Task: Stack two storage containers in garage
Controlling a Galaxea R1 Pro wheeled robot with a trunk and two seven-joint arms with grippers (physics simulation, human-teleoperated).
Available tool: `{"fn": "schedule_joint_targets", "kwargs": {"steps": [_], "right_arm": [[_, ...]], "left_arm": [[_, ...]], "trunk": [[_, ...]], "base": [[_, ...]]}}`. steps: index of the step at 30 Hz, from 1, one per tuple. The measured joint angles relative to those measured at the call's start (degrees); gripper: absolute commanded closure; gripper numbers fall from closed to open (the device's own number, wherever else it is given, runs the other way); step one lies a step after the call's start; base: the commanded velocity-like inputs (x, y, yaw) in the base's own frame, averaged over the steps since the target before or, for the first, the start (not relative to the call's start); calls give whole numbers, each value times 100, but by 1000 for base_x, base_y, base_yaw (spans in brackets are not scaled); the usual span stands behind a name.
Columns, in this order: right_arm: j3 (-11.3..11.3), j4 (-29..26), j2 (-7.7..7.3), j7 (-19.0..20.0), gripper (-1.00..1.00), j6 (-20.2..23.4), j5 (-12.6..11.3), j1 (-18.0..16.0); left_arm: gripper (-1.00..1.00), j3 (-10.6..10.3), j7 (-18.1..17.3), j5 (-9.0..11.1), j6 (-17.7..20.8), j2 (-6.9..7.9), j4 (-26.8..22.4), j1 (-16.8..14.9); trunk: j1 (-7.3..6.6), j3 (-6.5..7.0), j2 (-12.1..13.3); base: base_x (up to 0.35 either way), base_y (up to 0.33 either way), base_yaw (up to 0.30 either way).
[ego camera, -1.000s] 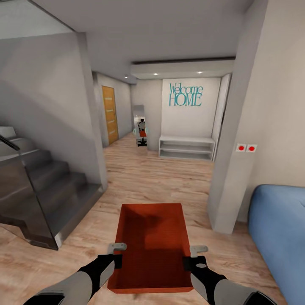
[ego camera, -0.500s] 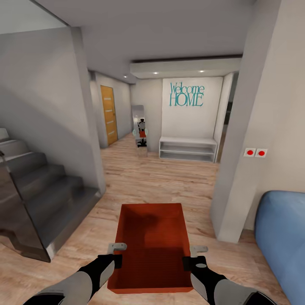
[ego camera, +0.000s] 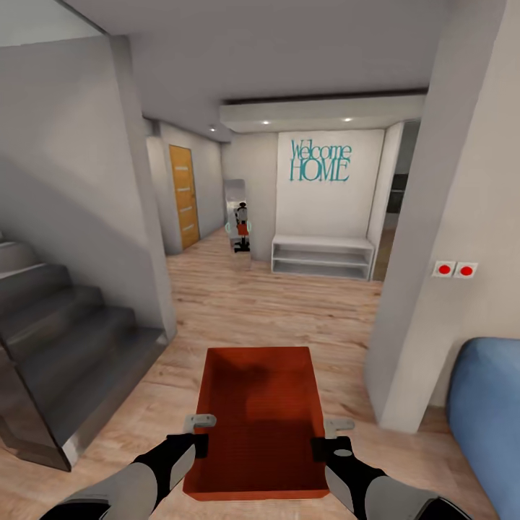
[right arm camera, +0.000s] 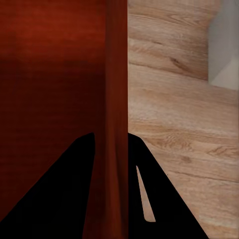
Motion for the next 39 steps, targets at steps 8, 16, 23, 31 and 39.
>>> {"fn": "schedule_joint_targets", "kwargs": {"steps": [8, 16, 23, 31, 39], "right_arm": [[0, 3, 1, 0, 100, 0, 1, 0], [1, -1, -1, 0, 100, 0, -1, 0], [1, -3, -2, 0, 100, 0, -1, 0], [2, 2, 0, 1, 100, 0, 0, 0], [3, 3, 0, 2, 100, 0, -2, 0]], "left_arm": [[100, 1, -1, 0, 0, 1, 0, 2], [100, 0, 1, 0, 0, 0, 0, 0], [100, -1, 1, 0, 0, -1, 0, -2], [100, 2, -1, -1, 0, 0, 0, 2], [100, 1, 1, 0, 0, -1, 0, 2]], "trunk": [[0, 0, 0], [0, 0, 0], [0, 0, 0], [0, 0, 0], [0, 0, 0]], "base": [[323, 0, 0], [323, 0, 0], [323, 0, 0], [323, 0, 0], [323, 0, 0]]}}
